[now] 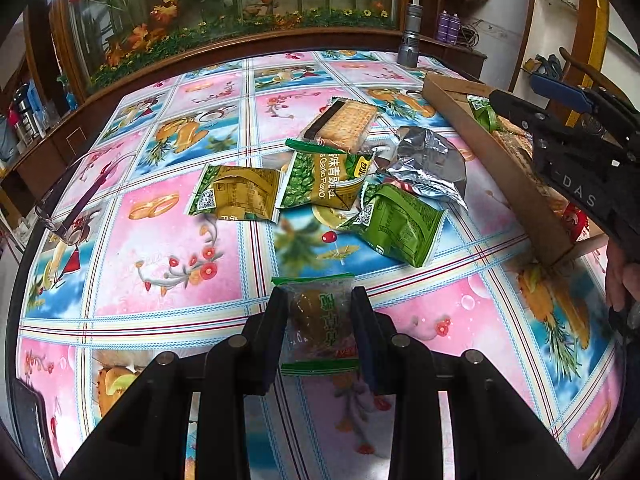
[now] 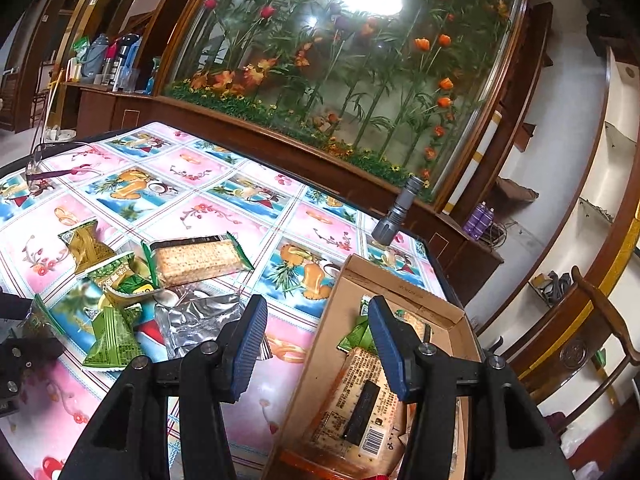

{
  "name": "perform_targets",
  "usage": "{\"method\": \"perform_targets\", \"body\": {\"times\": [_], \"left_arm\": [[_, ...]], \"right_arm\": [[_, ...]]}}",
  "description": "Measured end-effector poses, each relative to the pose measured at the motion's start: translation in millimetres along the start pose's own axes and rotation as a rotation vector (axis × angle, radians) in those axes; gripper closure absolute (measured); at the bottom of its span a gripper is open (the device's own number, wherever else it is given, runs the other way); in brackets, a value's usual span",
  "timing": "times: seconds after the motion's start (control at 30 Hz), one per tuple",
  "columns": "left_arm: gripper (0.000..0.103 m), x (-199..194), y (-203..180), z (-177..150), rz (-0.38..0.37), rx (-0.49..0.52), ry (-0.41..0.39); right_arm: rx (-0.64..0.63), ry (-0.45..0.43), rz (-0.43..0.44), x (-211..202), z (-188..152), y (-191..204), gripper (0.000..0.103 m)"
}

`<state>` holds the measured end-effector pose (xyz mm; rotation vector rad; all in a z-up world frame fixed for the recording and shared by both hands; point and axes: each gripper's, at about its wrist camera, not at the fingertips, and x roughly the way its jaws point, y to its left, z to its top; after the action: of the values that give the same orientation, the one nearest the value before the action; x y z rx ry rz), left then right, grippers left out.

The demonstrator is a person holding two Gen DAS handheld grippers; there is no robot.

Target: Organize snacks

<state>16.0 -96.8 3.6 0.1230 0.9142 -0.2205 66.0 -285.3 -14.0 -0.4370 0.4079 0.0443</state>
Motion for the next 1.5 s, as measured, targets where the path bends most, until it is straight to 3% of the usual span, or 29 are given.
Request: {"method": "perform_targets", "body": {"times": [1.5], "left_arm": [[0.072, -3.2, -1.6, 0.1, -0.002, -0.004, -0.004]], "right_arm": [[0.000, 0.016, 0.010, 6.3, -5.1, 5.3, 0.047]]}}
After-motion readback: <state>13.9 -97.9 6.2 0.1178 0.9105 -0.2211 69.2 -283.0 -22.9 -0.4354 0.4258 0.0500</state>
